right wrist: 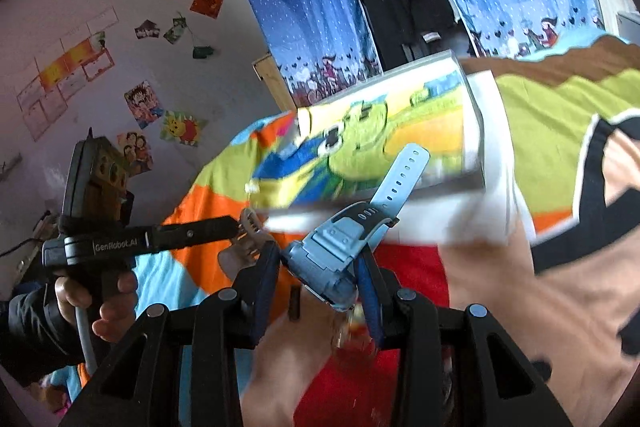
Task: Organize jewelry
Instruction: 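Carry the buckle and watch into the white tray and open both tools, then withdraw both tools from the tray back toward the remaining jewelry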
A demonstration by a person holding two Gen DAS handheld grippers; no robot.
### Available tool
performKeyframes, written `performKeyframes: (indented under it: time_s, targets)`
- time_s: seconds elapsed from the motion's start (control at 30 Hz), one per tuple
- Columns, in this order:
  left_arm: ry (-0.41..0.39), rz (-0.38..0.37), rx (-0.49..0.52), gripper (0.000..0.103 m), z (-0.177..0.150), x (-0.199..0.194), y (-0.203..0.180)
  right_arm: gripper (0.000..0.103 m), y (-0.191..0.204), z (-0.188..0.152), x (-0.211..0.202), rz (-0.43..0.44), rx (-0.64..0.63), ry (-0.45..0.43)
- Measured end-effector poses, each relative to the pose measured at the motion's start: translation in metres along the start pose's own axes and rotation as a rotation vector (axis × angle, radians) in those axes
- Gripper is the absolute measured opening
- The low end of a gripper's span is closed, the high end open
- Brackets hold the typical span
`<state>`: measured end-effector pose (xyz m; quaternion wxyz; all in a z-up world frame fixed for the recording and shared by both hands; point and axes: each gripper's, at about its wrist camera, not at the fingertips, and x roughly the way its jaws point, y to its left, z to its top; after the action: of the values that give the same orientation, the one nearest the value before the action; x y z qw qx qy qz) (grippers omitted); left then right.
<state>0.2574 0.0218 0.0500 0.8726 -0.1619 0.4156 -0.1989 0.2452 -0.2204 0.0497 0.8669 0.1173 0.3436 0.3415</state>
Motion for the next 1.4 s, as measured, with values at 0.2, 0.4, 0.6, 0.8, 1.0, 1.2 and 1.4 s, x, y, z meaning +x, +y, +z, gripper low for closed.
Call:
performKeyframes:
  time_s: [0.2,0.4,0.6,0.8,1.0,1.2,1.4]
  targets:
    - [-0.081,0.074,0.025,0.033,0.048,0.010,0.010,0.036,-0.012,0.052,0.035,-0.029,-0.070,-0.035]
    - [-0.134,0.126,-0.039,0.033,0.080,0.044,0.038,0.036,-0.037,0.079,0.089,-0.069,-0.064,0.007]
    - [-0.111,0.155,-0.096,0.033,0.084,0.082,0.067,0.036,-0.048,0.067,0.126,-0.160,-0.111,0.079]
    - [-0.109,0.170,-0.137,0.034,0.078,0.090,0.086,0.065,-0.048,0.060,0.137,-0.239,-0.146,0.084]
    - [-0.086,0.225,-0.185,0.067,0.078,0.084,0.093,0.077,-0.042,0.063,0.123,-0.293,-0.185,0.050]
    - [-0.151,0.298,-0.178,0.075,0.065,0.050,0.086,0.092,-0.030,0.062,0.097,-0.340,-0.201,-0.003]
    - [-0.293,0.330,-0.123,0.102,0.037,0.003,0.056,0.102,-0.005,0.050,0.064,-0.400,-0.225,-0.090]
